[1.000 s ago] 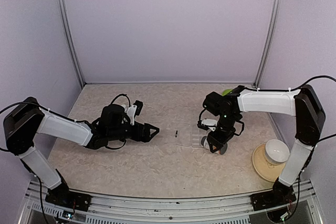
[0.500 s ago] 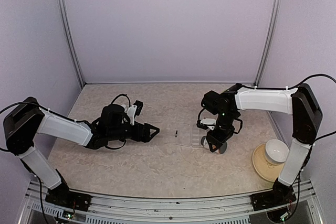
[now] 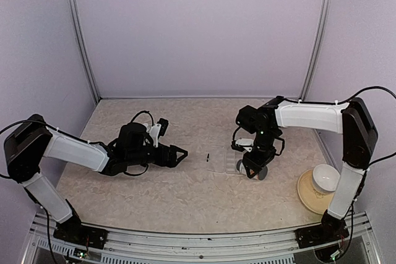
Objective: Sort the pills into containers
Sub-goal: Pour the pill into the compartment of the pill container.
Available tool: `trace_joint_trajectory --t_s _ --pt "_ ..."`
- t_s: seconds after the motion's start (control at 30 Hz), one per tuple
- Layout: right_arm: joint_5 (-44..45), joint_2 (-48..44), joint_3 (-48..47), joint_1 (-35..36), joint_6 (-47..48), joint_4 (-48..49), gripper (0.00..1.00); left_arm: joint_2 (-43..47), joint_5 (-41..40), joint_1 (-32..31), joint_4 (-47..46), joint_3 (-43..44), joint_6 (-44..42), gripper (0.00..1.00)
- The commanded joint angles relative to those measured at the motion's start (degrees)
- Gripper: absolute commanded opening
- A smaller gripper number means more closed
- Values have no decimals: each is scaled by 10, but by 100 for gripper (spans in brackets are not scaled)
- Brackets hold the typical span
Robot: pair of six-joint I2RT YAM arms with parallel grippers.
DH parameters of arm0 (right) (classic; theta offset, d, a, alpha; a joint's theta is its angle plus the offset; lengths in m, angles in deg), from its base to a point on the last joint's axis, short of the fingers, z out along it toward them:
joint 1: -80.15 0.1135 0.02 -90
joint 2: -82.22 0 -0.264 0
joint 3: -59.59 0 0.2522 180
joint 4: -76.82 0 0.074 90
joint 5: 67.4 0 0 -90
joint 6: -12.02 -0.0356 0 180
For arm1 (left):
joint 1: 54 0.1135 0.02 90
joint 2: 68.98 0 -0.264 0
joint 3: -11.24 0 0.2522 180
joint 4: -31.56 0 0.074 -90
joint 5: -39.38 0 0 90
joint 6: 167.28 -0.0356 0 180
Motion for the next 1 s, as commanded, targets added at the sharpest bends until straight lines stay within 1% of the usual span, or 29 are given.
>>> trace_joint_trajectory --t_s 0.0,0.37,0.97 --pt "0 8 -21 -2 -7 -16 17 -3 4 4 -11 -2 1 99" --pt "-5 18 -21 1 -6 -16 18 2 5 5 -10 -3 1 99" --pt "10 -3 -4 2 -13 -5 17 1 5 5 -12 -4 1 99"
